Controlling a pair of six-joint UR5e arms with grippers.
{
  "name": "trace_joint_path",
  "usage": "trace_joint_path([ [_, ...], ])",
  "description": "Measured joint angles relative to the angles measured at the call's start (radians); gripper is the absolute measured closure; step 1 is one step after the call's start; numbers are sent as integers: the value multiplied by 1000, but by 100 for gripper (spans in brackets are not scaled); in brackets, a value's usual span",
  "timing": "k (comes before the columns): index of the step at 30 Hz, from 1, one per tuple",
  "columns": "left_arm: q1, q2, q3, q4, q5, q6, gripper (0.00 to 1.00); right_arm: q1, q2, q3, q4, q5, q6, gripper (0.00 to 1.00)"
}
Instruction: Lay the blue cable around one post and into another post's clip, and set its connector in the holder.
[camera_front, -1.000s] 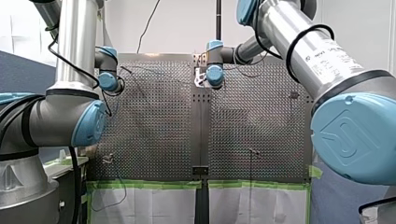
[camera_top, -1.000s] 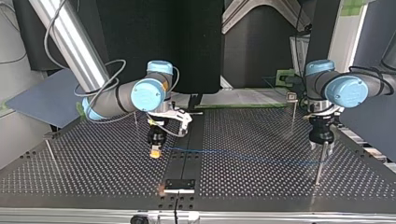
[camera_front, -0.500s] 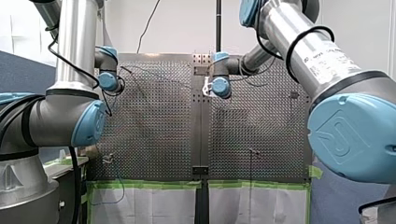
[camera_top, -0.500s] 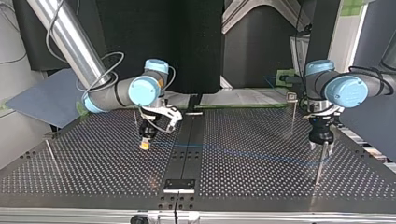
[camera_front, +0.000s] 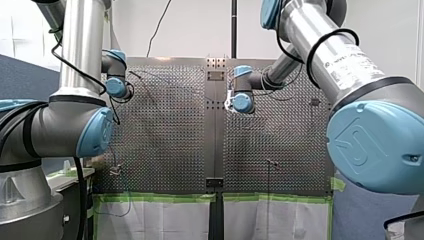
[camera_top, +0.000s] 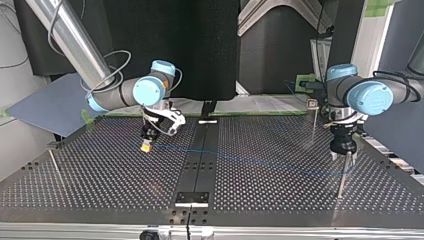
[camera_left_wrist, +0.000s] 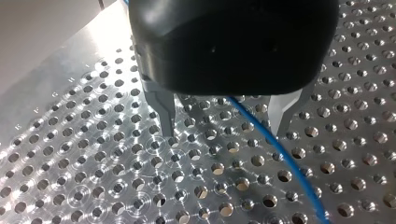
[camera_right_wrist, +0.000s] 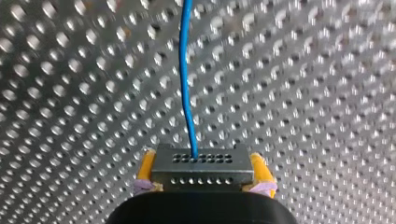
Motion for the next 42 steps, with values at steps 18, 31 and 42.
trace_joint_path([
  [18,-11,0,0,-2,1,0,0,-157,-55,161,-161,-135,97,100],
  [31,-23,0,0,-4,-2,0,0,-267,-54,271,-271,-191,60,100],
  [42,-26,0,1,-5,-5,2,0,-360,-51,364,-364,-194,34,100],
])
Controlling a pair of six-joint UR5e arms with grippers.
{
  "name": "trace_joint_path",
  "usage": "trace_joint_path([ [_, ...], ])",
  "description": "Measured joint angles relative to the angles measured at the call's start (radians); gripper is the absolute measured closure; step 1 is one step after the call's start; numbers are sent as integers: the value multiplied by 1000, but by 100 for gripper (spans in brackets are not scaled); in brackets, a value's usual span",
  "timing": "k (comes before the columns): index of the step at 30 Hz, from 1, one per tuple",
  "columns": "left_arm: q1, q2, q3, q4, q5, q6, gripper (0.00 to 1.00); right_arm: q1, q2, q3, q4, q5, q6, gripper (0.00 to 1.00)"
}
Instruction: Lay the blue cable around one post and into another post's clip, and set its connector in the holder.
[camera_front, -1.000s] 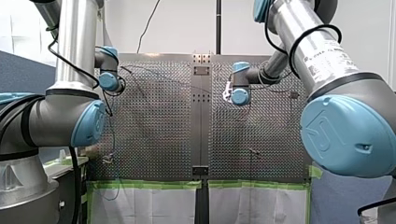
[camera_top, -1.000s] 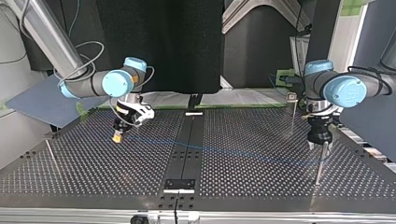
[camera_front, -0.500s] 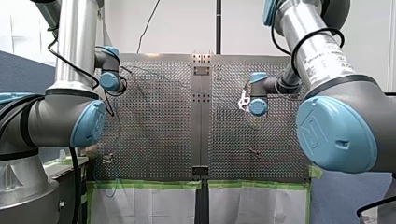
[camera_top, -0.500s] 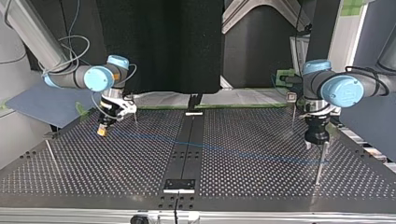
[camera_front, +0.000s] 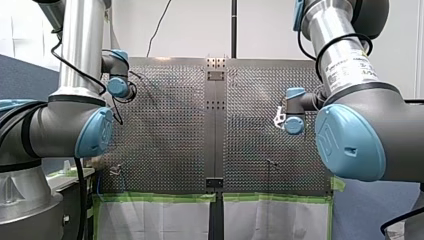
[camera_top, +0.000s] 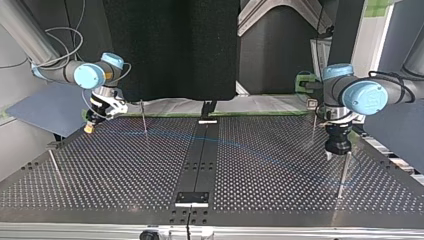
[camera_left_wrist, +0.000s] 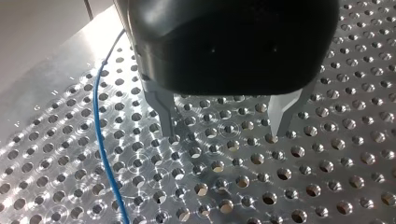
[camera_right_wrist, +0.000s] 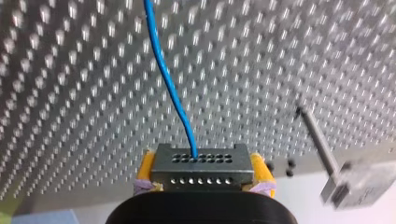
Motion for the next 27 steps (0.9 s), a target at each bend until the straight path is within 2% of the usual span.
trace_joint_path([
  [6,0,0,0,0,-1,0,0,-39,9,45,-46,-1,2,100],
  [18,-3,0,-1,-1,-1,-1,0,-97,99,144,-144,-6,30,100],
  [22,-4,0,-1,-1,-1,-2,0,-115,132,177,-178,-7,45,100],
  [27,-5,0,-1,-2,-1,-4,0,-137,155,218,-217,-9,59,100],
])
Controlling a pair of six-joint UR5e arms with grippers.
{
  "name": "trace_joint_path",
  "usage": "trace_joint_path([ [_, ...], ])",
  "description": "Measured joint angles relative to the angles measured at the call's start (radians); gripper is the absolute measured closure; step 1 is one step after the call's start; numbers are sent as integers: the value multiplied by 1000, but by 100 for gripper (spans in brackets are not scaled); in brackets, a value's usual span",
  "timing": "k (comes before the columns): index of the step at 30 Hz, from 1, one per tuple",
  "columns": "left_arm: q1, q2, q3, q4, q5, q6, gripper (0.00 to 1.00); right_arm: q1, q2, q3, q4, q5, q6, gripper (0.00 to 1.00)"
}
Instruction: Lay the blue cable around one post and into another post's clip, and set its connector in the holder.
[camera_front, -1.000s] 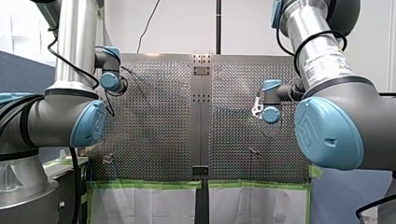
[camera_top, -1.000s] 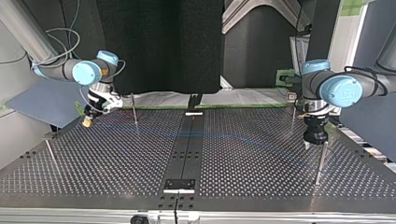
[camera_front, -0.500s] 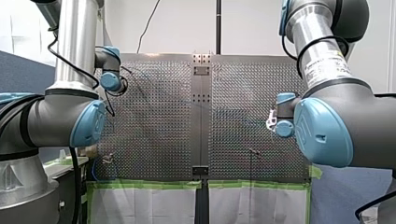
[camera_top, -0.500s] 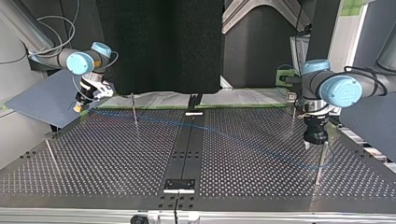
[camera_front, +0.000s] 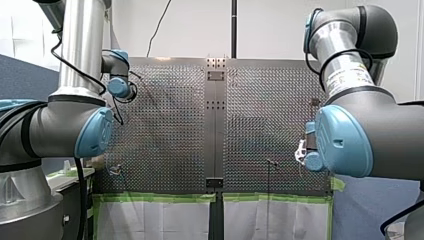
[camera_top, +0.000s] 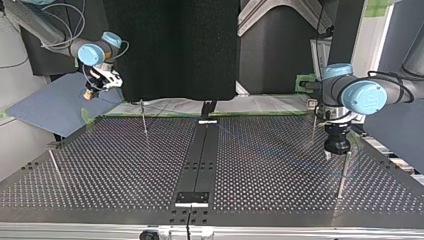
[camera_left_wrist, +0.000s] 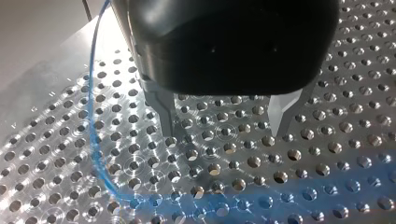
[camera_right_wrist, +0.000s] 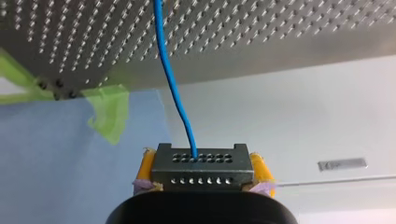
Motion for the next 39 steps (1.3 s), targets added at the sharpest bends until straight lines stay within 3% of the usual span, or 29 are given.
trace_joint_path([
  [7,0,0,0,0,0,-1,0,-37,6,68,-13,-2,38,100],
  [10,-2,0,0,-1,1,0,0,-52,7,92,-13,-3,44,100],
  [25,-37,0,0,-20,9,19,0,-90,7,216,-23,-28,43,100],
  [30,-66,0,0,-41,12,28,0,-99,7,217,-30,-33,42,100],
  [39,-116,0,0,-61,11,27,0,-121,7,159,-11,-66,35,100],
])
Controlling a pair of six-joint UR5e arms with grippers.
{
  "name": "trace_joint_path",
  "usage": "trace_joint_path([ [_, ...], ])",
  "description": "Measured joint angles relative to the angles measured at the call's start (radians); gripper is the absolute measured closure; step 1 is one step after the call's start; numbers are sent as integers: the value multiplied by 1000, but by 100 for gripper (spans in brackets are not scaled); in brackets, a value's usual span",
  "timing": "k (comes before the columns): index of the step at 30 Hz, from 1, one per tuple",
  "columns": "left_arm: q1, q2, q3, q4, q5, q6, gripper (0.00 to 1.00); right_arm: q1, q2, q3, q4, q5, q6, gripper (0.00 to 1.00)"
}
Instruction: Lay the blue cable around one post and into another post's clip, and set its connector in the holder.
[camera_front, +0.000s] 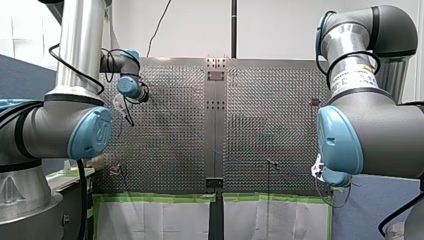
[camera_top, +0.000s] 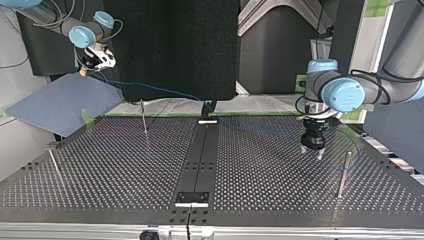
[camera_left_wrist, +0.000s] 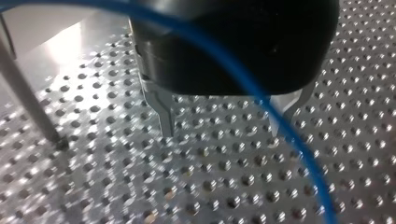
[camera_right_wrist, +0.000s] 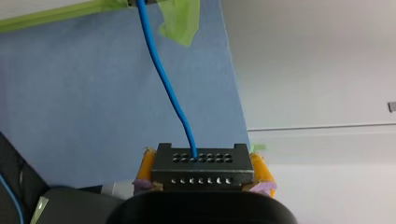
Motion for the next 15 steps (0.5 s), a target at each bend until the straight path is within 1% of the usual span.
trace_joint_path([
  [4,-22,0,0,-10,-11,0,0,-3,0,-37,28,-35,-21,100],
  [7,-36,0,0,-25,-21,7,0,-3,1,-59,36,-58,-29,100],
  [9,-47,0,-1,-42,-35,21,0,-4,1,-70,39,-73,-31,100],
  [13,-65,1,-6,-76,-67,53,0,-4,1,-90,43,-103,-28,100],
  [15,-71,5,-16,-92,-81,69,0,-4,1,-94,45,-111,-25,100],
])
